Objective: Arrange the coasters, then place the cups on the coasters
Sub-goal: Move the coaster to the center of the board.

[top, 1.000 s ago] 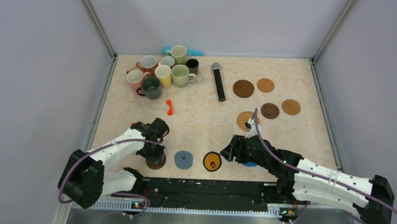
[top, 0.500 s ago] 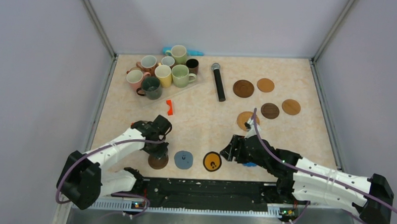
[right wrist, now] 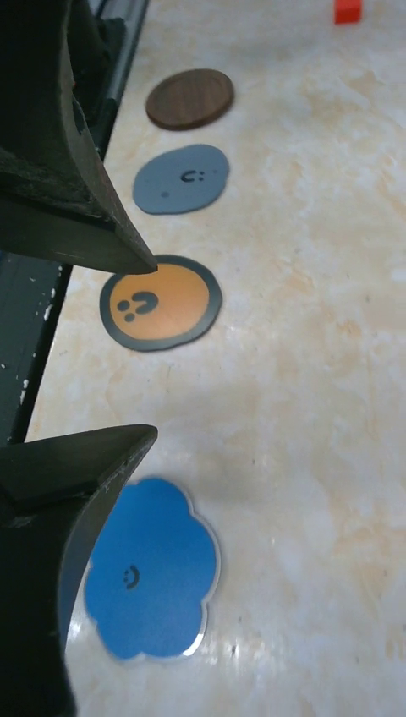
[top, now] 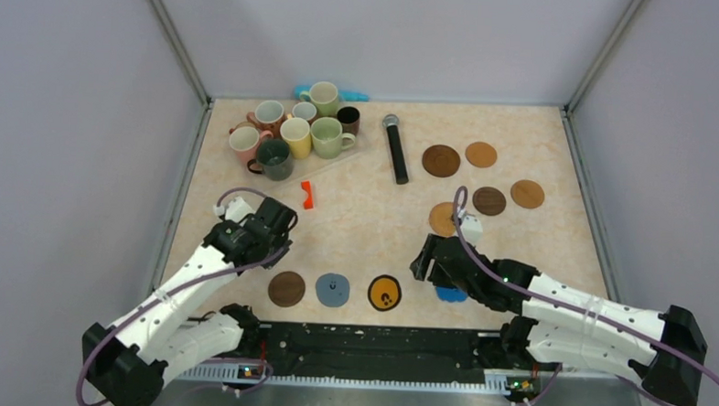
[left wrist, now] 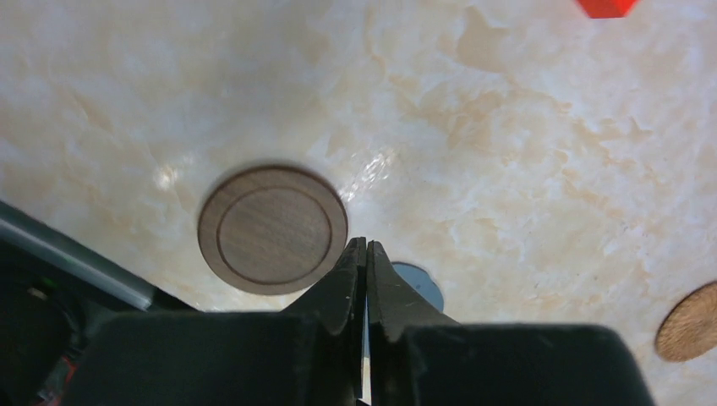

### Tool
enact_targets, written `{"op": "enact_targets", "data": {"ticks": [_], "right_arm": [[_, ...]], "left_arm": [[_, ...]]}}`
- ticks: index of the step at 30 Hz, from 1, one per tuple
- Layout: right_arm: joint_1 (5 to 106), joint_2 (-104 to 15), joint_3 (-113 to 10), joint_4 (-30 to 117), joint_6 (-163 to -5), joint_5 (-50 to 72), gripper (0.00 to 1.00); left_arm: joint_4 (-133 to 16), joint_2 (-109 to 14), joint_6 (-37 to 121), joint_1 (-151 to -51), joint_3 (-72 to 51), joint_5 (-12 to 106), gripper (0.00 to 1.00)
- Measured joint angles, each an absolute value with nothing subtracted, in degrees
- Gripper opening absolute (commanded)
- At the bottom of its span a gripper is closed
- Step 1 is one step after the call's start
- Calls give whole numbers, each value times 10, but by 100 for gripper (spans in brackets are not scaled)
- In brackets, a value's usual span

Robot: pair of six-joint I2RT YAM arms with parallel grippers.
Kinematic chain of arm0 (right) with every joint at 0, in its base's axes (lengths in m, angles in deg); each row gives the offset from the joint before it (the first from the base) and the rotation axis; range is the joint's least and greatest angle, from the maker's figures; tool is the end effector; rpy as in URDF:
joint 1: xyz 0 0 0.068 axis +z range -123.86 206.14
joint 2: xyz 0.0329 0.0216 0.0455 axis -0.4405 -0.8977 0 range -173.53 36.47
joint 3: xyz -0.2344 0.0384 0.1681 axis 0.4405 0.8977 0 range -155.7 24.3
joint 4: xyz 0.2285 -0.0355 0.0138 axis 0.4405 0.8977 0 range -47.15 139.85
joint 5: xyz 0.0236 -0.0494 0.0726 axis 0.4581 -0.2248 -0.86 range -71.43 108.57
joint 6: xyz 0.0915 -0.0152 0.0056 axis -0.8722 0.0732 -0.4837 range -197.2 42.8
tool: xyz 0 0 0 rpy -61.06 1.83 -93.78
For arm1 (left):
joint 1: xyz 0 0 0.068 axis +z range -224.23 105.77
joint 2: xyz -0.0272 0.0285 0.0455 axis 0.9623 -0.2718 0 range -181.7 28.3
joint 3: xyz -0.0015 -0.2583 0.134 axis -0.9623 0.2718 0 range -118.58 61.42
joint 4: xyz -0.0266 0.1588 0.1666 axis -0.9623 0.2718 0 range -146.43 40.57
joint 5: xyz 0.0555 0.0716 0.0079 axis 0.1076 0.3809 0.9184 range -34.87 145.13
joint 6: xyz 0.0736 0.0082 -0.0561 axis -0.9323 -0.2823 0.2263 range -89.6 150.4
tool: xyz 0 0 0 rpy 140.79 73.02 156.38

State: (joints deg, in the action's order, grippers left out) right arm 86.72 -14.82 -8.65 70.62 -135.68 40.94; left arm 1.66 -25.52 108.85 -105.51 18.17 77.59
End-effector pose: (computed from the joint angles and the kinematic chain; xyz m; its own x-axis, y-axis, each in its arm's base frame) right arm 0.1108 0.1317 0.2151 -0.7612 0.2549 -0.5963 -0.0517 0.8927 0.4476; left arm 0.1264 -0.0394 0.2207 -0.5131 -0.7477 -0.4215 -0.7076 0.6464 -0.2852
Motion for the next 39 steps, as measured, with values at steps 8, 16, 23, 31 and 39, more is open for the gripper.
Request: {"op": "enact_targets", "data": {"ticks": [8, 16, 23, 31, 39], "right_arm": [[762, -163, -99, 791, -1380, 423, 94], [668, -149, -80, 831, -1394, 408, 96], [650, -168, -44, 831, -1408, 395, 86], [646, -189, -33, 818, -1398, 376, 76], [646, -212, -33, 803, -1363, 335, 74]], "left_arm": [[-39, -170, 867, -1055, 93, 853, 93], [-103, -66, 664, -1055, 69, 875, 99], [-183, -8, 513, -1055, 106, 860, 99], [-200, -5, 459, -1055, 166, 865, 98], [-207, -2, 449, -1055, 166, 865, 98]]}}
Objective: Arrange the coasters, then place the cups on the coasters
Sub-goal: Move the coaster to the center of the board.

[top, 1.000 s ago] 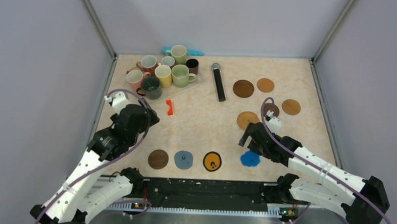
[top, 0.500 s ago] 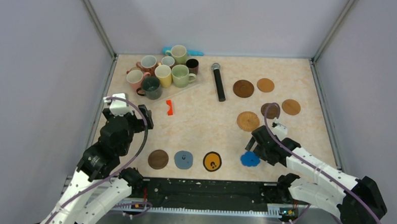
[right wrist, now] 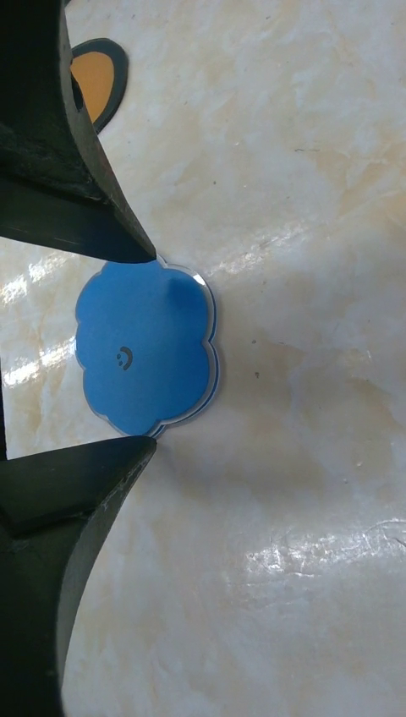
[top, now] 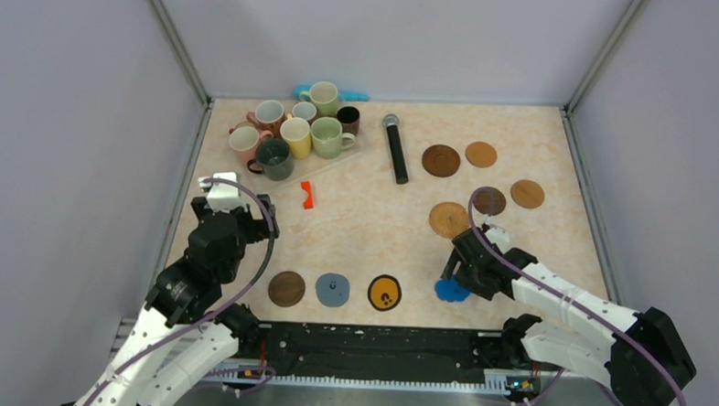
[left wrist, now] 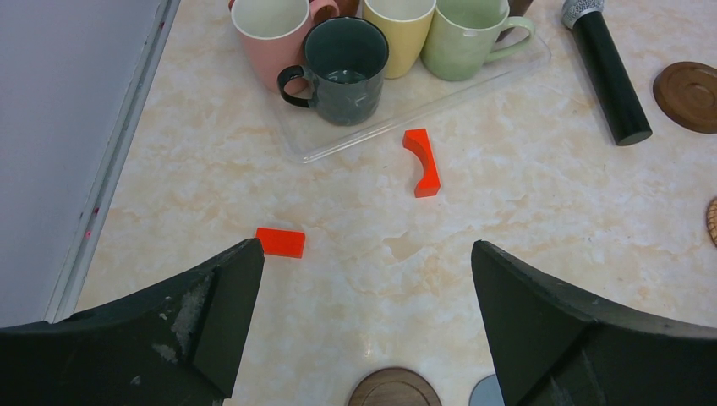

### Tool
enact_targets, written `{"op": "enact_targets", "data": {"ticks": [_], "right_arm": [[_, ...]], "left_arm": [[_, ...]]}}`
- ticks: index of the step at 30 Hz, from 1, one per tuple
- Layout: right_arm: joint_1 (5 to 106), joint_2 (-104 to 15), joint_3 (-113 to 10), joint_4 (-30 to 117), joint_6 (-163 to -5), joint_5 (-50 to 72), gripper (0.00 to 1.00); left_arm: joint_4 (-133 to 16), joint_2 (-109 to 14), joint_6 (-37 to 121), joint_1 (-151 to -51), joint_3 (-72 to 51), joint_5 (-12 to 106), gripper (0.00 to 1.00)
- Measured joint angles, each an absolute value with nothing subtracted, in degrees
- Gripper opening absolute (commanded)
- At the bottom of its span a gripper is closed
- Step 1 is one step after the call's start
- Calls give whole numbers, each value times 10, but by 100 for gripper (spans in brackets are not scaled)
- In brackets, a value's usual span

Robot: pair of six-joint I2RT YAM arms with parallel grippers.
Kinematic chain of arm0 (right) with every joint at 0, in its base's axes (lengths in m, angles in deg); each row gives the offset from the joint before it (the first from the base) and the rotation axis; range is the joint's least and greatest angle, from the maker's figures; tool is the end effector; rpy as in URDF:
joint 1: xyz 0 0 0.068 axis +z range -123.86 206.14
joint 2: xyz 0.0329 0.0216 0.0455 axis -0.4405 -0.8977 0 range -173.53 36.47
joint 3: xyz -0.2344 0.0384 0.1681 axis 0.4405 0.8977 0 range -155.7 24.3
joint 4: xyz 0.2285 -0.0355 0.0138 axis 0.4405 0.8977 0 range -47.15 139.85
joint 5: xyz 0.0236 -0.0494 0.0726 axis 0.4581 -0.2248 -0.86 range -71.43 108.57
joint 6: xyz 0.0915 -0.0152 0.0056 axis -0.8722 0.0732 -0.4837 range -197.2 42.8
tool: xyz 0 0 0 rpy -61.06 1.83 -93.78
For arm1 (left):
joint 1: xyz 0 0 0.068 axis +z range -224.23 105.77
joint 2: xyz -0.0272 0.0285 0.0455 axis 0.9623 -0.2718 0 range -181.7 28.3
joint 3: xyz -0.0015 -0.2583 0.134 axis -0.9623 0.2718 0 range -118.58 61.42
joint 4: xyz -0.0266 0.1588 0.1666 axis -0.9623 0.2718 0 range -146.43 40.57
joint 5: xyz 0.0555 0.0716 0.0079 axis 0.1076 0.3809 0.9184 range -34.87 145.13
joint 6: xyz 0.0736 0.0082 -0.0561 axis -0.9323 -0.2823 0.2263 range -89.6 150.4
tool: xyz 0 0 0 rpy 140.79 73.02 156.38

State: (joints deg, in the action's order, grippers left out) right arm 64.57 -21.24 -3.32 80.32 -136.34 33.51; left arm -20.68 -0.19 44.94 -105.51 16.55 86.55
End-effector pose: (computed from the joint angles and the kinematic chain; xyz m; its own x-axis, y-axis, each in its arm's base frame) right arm 0.1250 0.0716 0.1547 -0.8208 0.4075 -0.4004 0.3529 0.9128 0.2055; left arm 0.1047 -0.0126 0.3177 -0.2801 -0.0805 -0.9566 -0.0491 0.9964 -0.0695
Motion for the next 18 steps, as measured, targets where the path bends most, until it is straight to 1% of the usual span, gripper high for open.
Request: {"op": "enact_targets", "data": {"ticks": [9, 11, 14, 18], "right_arm": [[646, -228, -33, 772, -1315, 294, 67], [646, -233, -34, 765, -1305, 286, 67], [646, -239, -39, 763, -1297, 280, 72], [646, -247, -48, 767, -1293, 282, 74]], "left_arm": [[-209, 2, 444, -1055, 166, 872, 98], [-209, 2, 443, -1055, 166, 874, 98], [-209, 2, 442, -1055, 166, 876, 98], [-209, 2, 442, -1055, 166, 876, 98]]}}
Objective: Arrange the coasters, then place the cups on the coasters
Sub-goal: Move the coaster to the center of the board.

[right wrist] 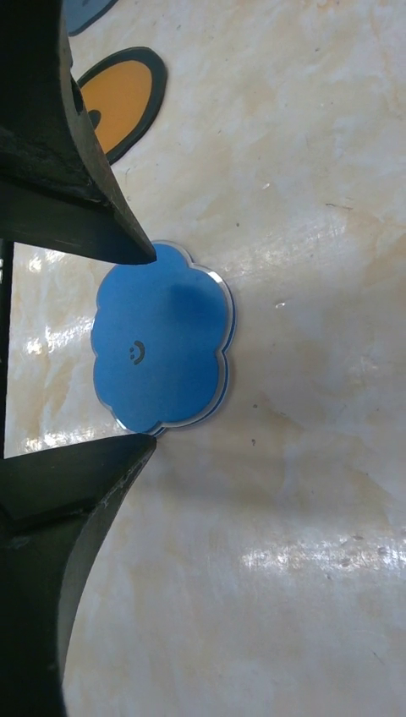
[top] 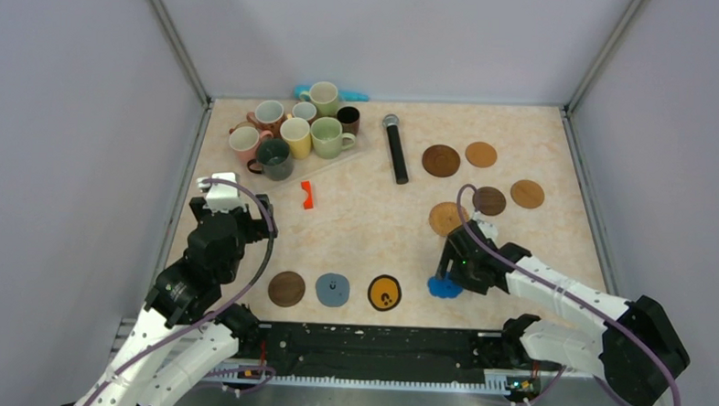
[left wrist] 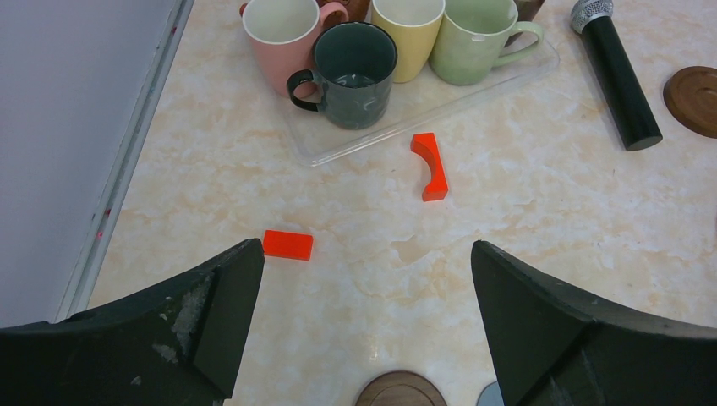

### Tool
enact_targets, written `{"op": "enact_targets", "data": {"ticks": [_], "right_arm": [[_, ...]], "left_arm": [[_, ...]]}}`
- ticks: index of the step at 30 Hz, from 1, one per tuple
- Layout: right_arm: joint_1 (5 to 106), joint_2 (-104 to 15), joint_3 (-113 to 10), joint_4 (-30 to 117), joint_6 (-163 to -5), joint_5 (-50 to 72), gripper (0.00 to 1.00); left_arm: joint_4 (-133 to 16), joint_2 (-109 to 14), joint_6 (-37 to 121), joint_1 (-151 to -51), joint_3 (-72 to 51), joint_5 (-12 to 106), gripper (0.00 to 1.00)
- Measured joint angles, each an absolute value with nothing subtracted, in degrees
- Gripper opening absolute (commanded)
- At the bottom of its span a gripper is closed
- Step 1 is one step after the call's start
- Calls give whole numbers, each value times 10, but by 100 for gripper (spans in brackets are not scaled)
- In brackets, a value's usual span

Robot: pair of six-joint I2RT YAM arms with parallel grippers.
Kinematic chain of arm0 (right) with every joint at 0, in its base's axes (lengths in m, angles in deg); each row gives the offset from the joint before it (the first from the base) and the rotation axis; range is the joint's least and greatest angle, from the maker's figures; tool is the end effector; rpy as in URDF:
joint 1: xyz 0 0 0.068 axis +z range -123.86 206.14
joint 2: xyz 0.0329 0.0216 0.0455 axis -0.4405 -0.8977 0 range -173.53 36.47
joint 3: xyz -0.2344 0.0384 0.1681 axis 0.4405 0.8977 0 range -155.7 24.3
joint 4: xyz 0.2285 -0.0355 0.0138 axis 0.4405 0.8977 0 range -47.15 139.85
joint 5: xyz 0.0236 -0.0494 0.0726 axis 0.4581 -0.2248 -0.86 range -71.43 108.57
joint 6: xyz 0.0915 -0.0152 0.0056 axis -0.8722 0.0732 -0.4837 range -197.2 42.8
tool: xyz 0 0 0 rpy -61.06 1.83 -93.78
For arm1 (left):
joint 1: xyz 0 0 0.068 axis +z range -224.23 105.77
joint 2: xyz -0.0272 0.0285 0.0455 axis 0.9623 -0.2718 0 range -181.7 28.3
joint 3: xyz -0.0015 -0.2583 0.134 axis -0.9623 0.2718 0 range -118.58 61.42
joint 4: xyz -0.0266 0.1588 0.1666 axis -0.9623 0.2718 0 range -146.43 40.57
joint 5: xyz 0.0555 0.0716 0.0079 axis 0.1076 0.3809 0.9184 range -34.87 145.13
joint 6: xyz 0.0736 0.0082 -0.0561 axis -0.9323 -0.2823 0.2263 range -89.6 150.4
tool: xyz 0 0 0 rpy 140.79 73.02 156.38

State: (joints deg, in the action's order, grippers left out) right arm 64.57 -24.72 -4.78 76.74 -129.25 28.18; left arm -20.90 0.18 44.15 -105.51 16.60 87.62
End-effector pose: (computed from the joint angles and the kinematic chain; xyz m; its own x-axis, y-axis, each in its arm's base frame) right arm 0.1338 0.0883 0.1560 -0.8814 0.2930 -0.3705 0.2200 0.9487 0.2270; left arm 0.1038 -0.0105 0.3187 -0.2688 -0.0713 -0.9606 -0.0622 0.9965 -0.0565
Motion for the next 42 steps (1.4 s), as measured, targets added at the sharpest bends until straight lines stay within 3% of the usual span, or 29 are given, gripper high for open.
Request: {"op": "enact_targets", "data": {"ticks": [11, 21, 42], "right_arm": [[646, -323, -88, 772, -1262, 311, 72], [648, -326, -88, 768, -1232, 304, 63], [778, -384, -128, 750, -1278, 270, 61]], "left_arm": [[-209, 2, 442, -1055, 166, 878, 97], [-209, 4, 441, -1055, 167, 878, 97], [-209, 4, 441, -1055, 167, 878, 98]]}}
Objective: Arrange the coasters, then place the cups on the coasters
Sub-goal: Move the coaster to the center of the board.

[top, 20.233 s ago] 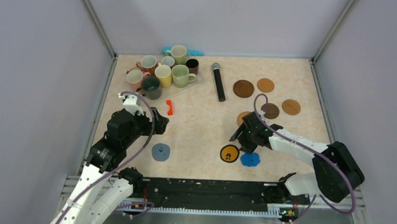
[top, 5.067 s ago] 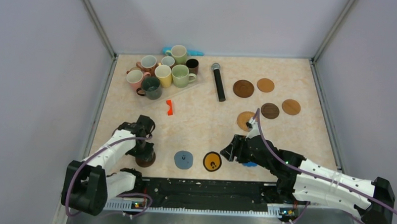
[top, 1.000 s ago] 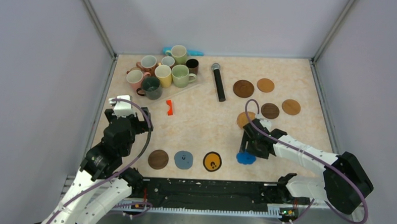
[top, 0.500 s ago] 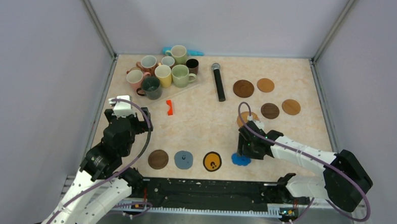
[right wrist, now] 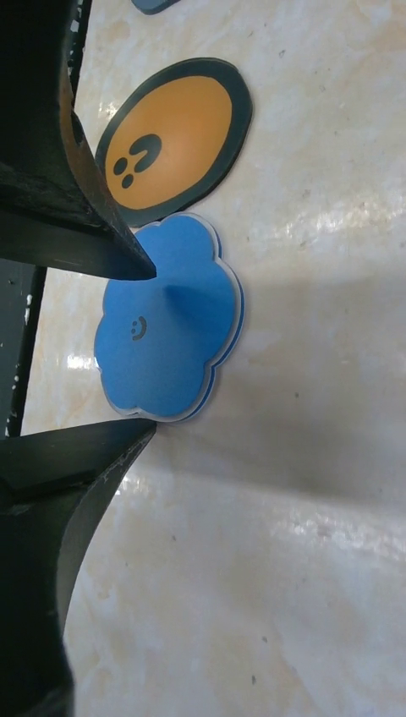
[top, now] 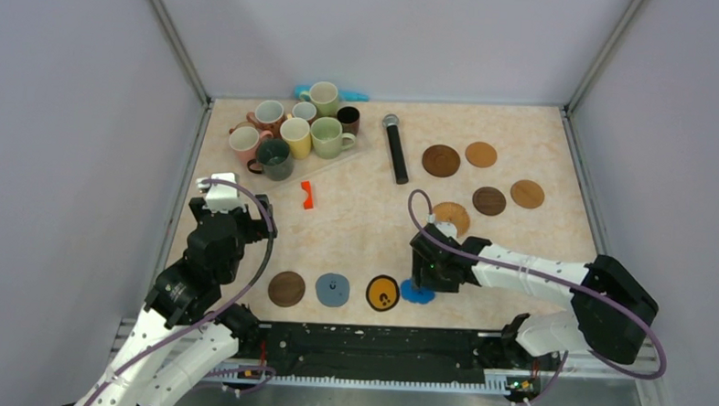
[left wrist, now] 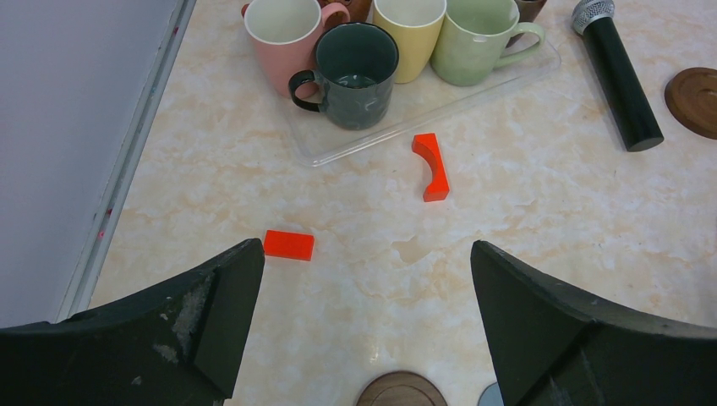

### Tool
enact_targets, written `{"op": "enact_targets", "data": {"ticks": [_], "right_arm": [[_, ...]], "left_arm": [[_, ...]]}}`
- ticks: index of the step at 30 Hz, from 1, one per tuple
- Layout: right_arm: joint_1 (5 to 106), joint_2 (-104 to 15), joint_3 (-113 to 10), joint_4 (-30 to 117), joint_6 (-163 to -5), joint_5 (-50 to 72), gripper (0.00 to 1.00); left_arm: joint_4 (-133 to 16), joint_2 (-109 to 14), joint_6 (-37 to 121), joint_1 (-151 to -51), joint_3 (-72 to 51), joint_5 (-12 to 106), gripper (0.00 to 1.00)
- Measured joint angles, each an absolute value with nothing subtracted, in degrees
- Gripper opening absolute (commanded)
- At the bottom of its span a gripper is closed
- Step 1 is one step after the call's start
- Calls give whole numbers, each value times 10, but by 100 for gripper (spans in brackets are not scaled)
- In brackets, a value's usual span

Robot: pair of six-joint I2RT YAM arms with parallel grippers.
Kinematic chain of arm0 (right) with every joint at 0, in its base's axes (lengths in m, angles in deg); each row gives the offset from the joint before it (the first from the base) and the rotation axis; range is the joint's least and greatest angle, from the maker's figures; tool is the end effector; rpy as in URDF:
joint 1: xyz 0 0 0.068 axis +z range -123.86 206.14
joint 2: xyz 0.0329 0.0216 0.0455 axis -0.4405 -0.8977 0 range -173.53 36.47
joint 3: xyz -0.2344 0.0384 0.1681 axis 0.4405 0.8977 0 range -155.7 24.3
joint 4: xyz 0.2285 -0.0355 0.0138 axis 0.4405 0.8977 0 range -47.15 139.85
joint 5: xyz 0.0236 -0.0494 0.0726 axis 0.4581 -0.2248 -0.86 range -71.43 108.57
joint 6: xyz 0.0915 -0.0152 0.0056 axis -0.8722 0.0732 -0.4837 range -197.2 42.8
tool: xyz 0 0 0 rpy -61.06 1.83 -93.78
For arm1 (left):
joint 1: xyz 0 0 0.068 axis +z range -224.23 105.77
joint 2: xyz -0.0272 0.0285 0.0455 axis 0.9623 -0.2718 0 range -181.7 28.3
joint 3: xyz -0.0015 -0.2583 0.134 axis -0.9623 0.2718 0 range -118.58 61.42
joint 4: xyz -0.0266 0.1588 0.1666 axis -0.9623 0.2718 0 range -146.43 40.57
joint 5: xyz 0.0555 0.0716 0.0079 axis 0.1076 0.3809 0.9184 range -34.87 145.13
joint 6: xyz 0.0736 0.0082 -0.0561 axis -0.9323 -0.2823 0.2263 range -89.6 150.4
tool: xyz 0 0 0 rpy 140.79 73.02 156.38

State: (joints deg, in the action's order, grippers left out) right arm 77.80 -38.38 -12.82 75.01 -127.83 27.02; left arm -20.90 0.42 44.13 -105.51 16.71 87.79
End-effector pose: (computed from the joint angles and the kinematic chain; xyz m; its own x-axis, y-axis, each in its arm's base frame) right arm 0.1369 0.1533 0.1565 -0.9450 0.0377 -0.3249 -0.0221 0.9837 0.1783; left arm 0.1032 -0.0099 0.3185 -0.2663 -0.0720 -0.9612 -0.0648 0.9963 -0.0567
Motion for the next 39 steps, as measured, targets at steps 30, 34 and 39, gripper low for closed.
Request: {"op": "enact_targets", "data": {"ticks": [30, 34, 39], "right_arm": [[830, -367, -116, 793, -1354, 324, 48], [830, -365, -119, 815, -1354, 329, 44], [830, -349, -139, 801, -1340, 327, 28]], "left_arm": [[-209, 4, 441, -1055, 169, 878, 97], [-209, 4, 442, -1055, 169, 878, 97], [-209, 4, 442, -1055, 169, 878, 96]]}}
